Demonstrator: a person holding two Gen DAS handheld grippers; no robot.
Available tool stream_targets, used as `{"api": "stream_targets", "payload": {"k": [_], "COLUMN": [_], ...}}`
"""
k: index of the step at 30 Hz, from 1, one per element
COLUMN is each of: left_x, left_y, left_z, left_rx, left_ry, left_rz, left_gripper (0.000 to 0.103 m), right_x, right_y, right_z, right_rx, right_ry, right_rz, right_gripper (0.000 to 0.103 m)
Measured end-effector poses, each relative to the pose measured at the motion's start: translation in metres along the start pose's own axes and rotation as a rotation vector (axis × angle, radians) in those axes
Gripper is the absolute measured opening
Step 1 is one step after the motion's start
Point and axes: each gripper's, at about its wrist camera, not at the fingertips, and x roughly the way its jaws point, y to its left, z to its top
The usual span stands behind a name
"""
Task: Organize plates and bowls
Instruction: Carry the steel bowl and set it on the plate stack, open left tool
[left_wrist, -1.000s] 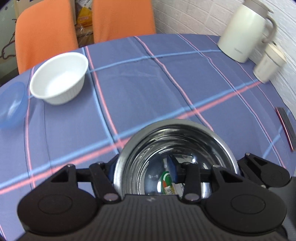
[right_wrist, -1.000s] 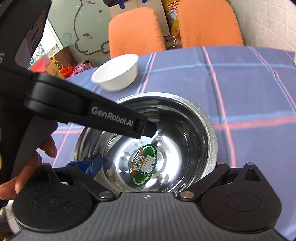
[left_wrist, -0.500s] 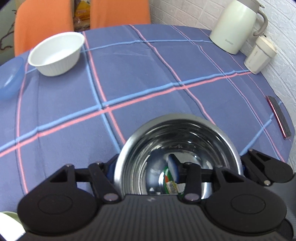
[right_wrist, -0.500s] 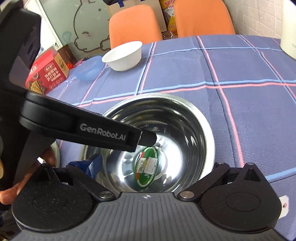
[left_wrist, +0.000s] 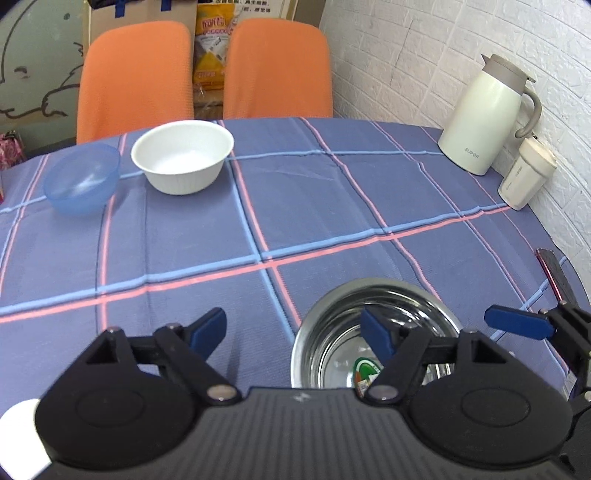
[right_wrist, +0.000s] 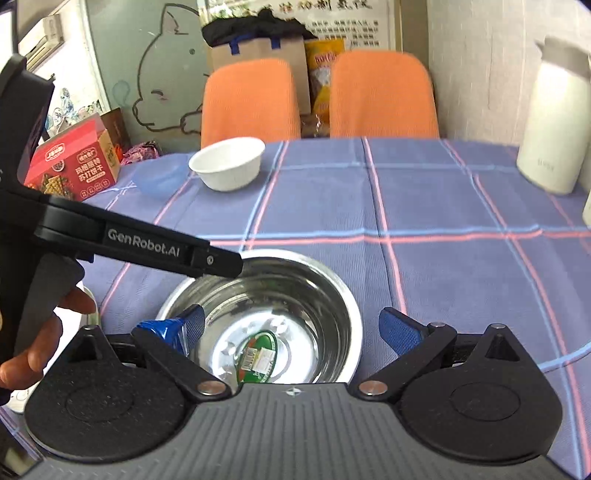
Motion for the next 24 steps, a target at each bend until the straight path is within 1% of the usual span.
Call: {"api": "stream_targets", "payload": {"k": [4, 9, 18, 24], "left_x": [-0.011, -0.022, -0.022, -0.019], "left_y": [0.002, 0.018, 0.066, 0.091], "left_z": [-0.005, -0.006, -0.008, -0.003], "left_rx": [0.004, 0.001, -0.052, -0.081], "left_ry": [-0.020, -0.039, -0.034, -0.022], "left_rz": [0.006, 0.029, 0.099, 0.114], "left_gripper": [0.074, 0.074, 0.074, 0.074], "right_x": [-0.006, -0.006, 0.020, 0.045], "right_y": [0.008, 0.018, 0.038, 0.049], "right_z": [0.004, 0.010, 0.022, 0.034], "right_rx": [-0.026, -0.054, -0.066, -0.074], "right_ry": [-0.025, -0.043, -0.010, 0.030], "right_rz": [0.020, 0.034, 0.076, 0.116], "right_gripper": [0.088, 0.088, 0.088, 0.088]}}
